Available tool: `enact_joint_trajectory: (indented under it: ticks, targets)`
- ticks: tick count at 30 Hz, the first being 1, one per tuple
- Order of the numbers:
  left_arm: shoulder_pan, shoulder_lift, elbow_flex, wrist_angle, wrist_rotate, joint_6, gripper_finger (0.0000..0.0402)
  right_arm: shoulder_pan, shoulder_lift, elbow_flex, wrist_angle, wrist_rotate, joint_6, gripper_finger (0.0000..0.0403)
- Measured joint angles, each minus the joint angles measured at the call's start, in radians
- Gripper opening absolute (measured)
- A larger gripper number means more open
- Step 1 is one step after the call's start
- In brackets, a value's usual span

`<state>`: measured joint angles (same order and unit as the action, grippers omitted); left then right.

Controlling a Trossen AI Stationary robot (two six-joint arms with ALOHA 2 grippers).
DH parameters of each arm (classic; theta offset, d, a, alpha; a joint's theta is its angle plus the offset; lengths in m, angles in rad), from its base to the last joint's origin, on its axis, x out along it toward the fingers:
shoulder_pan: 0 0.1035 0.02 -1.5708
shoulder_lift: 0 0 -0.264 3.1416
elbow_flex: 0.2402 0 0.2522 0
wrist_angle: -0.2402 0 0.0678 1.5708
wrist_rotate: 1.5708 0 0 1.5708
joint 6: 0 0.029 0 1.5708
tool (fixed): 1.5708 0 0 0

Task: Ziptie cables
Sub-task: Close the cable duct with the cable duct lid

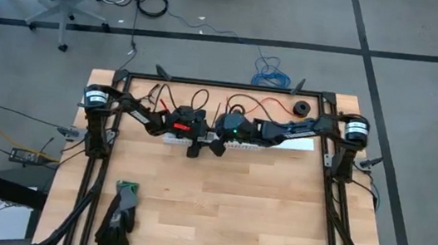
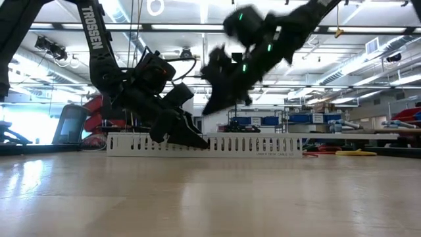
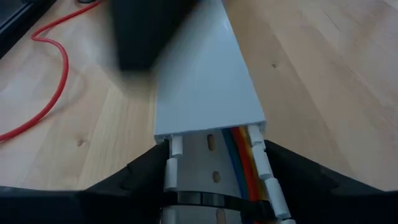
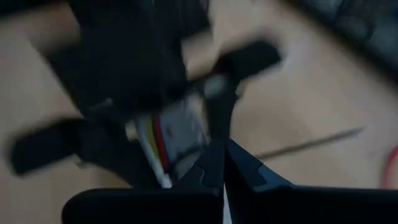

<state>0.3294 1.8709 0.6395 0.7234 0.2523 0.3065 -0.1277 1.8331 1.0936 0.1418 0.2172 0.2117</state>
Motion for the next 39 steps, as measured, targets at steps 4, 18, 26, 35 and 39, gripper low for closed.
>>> enact_joint_trajectory:
  ticks: [4, 18, 26, 35, 39]
  targets:
    - [-0.003, 0.0, 0.0, -0.002, 0.0, 0.003, 0.0246, 0.028, -0.071, 0.003, -0.001, 0.026, -0.03, 0.0]
    - [-0.005, -0.012, -0.002, 0.06, 0.002, -0.001, 0.0314, 0.113, -0.119, 0.002, -0.052, 0.128, -0.023, 0.0]
    - [-0.005, -0.034, -0.002, 0.077, -0.017, -0.004, 0.0314, 0.125, -0.12, 0.002, -0.06, 0.13, -0.023, 0.0]
    - [-0.002, -0.276, -0.001, -0.126, -0.121, 0.003, 0.0314, 0.128, -0.121, 0.002, -0.079, 0.13, -0.022, 0.0]
    - [-0.002, -0.391, 0.0, -0.325, -0.218, 0.004, 0.0314, 0.139, -0.121, 0.002, -0.101, 0.131, -0.021, 0.0]
